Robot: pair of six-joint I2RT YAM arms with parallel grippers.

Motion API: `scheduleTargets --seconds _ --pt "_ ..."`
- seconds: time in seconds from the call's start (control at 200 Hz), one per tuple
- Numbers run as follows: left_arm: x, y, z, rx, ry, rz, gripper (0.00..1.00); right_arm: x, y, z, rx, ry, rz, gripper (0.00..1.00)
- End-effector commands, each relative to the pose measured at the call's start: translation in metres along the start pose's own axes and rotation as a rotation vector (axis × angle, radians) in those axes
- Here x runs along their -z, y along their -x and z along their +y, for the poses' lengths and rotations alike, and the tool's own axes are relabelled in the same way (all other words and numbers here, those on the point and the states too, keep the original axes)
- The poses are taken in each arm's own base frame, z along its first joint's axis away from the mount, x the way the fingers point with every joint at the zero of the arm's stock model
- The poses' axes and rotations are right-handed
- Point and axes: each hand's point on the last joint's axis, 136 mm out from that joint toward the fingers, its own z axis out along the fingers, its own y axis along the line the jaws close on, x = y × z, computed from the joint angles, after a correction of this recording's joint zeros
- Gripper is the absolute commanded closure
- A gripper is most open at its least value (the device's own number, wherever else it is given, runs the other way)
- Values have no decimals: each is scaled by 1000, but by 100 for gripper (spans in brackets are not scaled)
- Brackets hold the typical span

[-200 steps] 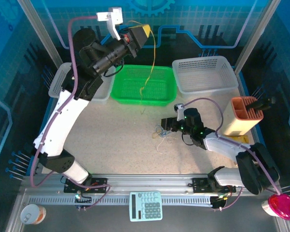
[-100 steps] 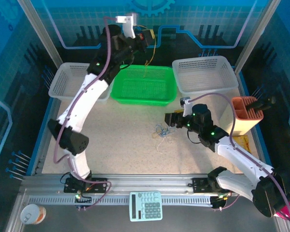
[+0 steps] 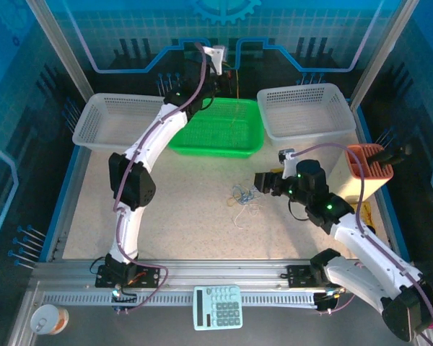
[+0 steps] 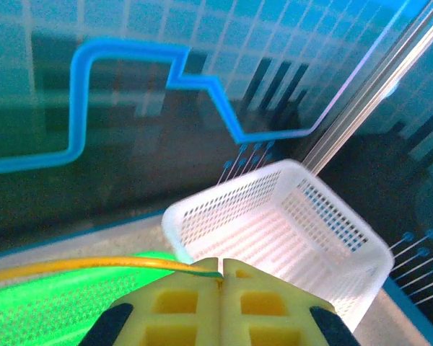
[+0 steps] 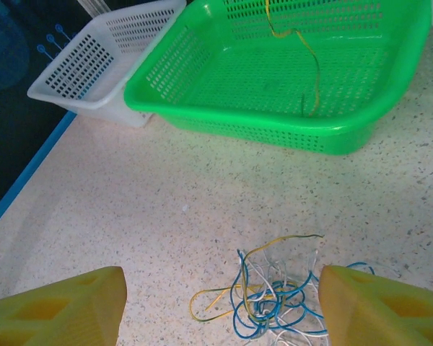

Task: Untangle the cables

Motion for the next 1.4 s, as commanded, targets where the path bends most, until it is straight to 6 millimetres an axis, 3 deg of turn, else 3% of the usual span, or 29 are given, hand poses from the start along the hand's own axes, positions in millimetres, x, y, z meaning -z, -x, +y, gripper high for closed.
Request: scheduleTargets --seconds 0.0,0.18,0.315,0.39,0.43,0.58,0.66,0.855,1.095,1.221,1.396 --pt "-11 -23 18 27 34 20 100 7 -5 -11 -12 -44 16 28" --pt "-21 -79 41 48 81 146 98 12 -3 -16 -18 -62 19 28" --pt "-16 -108 62 62 133 224 93 12 -3 -17 -39 -72 25 28" --pt "-10 -117 77 80 172 263 81 13 -3 -18 -54 -78 29 28" --pt "-8 -121 83 89 187 284 68 13 -3 -18 -60 -80 30 28" --pt "11 -112 101 117 244 301 38 18 -6 -20 -75 -97 39 28" --pt "21 -101 105 133 266 293 33 20 -8 -23 -80 -112 40 28" --pt "50 -76 98 140 262 264 26 20 -11 -27 -97 -128 43 28" --pt "95 -52 60 195 161 215 24 9 -24 -31 -105 -138 104 28" --pt "126 -57 39 259 92 217 23 2 -38 -31 -117 -127 155 29" --pt "165 -98 17 402 -9 214 21 -5 -71 -22 -143 -107 232 32"
